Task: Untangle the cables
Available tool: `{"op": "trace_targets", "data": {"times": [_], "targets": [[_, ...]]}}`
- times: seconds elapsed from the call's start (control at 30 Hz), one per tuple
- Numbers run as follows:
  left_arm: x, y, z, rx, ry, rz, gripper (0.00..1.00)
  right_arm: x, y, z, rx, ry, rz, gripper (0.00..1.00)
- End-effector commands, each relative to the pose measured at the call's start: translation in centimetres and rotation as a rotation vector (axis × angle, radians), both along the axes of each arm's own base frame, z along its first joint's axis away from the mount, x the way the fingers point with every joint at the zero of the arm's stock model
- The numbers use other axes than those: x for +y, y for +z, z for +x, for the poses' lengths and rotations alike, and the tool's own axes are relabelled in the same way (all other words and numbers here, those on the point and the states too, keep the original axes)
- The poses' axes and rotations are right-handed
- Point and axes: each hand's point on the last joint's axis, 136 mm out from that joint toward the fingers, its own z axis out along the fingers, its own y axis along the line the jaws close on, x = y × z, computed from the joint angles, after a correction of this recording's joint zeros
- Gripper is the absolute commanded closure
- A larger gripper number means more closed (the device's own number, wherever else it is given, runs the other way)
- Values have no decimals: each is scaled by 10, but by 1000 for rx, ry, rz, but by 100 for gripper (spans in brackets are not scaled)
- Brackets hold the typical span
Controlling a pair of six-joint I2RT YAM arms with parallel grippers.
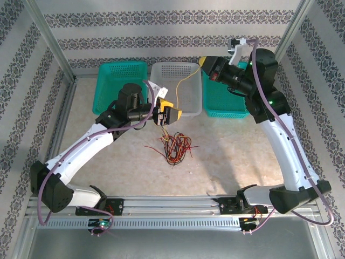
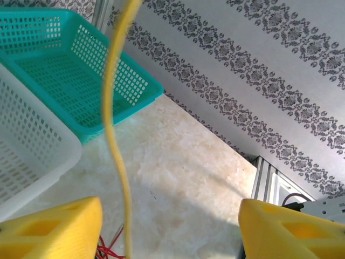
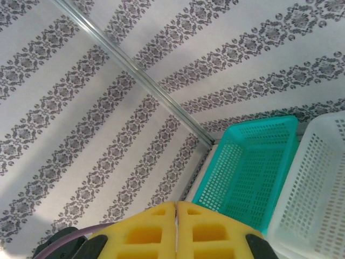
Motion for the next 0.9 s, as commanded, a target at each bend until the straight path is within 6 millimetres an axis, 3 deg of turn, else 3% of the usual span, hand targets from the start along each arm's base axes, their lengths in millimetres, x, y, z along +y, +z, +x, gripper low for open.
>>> {"op": "trace_targets", "data": {"times": [0.0,0.27,0.4,0.5,0.57,0.63,0.67,0.77,0.87], "targets": [[-7,7,-11,-45,-53,-34,42,6,27,-6,-70,28,46,100],[-4,-12,-5,-13,-12,-4,72,12,29,-5,-72,44,71,100],[-2,-15,2,-15,28,7,100,12,28,-5,-69,44,74,100],[9,-21,16,-8,128,54,100,8,25,-4,-62,19,59,100],[22,-25,28,-5,207,100,100,-5,9,5,-16,-65,19,68],[44,-28,46,-10,318,144,100,-26,-15,16,62,-155,-16,44],[57,-27,57,-14,378,161,100,-36,-28,20,104,-188,-32,40],[106,-19,93,-8,573,181,100,-66,-73,24,235,-269,-42,43],[145,-6,129,-40,716,206,100,-77,-114,17,325,-277,-52,47]]}}
